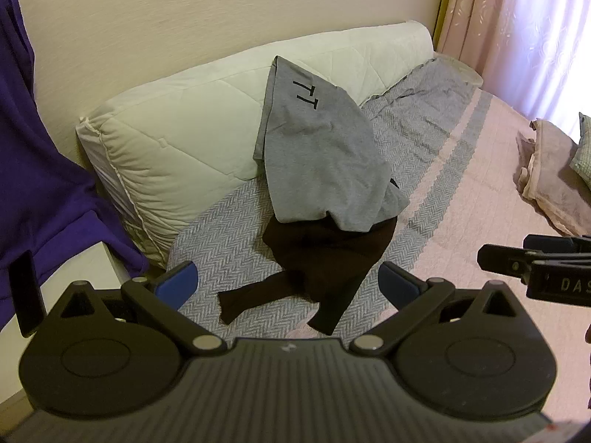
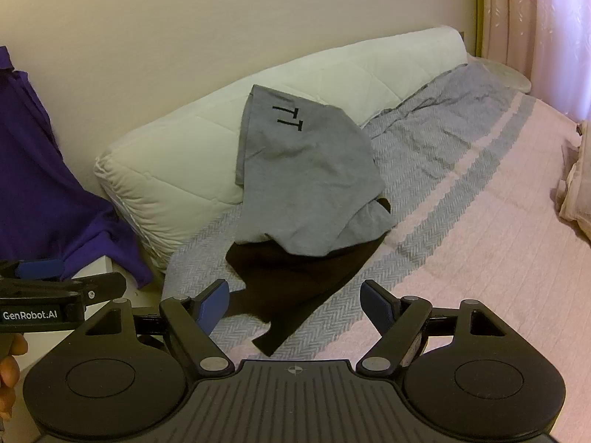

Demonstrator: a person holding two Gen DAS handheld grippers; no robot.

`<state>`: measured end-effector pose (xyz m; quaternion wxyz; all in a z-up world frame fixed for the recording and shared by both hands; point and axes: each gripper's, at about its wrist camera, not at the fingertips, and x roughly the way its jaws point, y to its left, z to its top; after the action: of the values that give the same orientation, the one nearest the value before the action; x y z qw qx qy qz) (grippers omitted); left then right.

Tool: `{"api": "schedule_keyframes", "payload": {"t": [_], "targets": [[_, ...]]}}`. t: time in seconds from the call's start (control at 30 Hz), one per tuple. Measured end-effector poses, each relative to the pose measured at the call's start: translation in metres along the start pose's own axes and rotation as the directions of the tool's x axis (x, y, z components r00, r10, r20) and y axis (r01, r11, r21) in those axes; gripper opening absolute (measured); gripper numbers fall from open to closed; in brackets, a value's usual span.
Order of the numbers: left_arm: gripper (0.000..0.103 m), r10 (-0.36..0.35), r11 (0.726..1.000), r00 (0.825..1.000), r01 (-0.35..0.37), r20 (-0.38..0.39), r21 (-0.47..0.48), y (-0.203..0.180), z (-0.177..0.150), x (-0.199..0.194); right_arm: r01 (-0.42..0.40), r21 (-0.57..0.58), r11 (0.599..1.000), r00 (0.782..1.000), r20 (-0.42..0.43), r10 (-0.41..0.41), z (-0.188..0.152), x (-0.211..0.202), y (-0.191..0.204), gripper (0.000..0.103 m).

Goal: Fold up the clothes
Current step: 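Approach the grey skirt on the pillow with both tools open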

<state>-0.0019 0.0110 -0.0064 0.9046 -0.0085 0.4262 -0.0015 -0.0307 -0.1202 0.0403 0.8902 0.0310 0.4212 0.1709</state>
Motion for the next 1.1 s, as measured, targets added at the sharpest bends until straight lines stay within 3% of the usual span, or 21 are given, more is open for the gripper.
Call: {"api": "schedule_keyframes", "payload": {"t": [0.73, 1.1], "targets": [[0.102, 0.001, 1.000, 1.000, -0.001, -0.011, -0.005, 0.003, -0.002, 0.000, 0.001, -0.004, 1.000, 1.000, -0.012, -0.001, 0.001, 0.001, 0.004, 0.075], [0.102, -0.016, 1.000, 0.999, 0.016, -0.029, 0.027, -0.006, -0.004, 0.012, 0.036, 0.024, 0.999, 0.999, -0.017, -0.035, -0.008, -0.002, -0.015, 0.075]]}}
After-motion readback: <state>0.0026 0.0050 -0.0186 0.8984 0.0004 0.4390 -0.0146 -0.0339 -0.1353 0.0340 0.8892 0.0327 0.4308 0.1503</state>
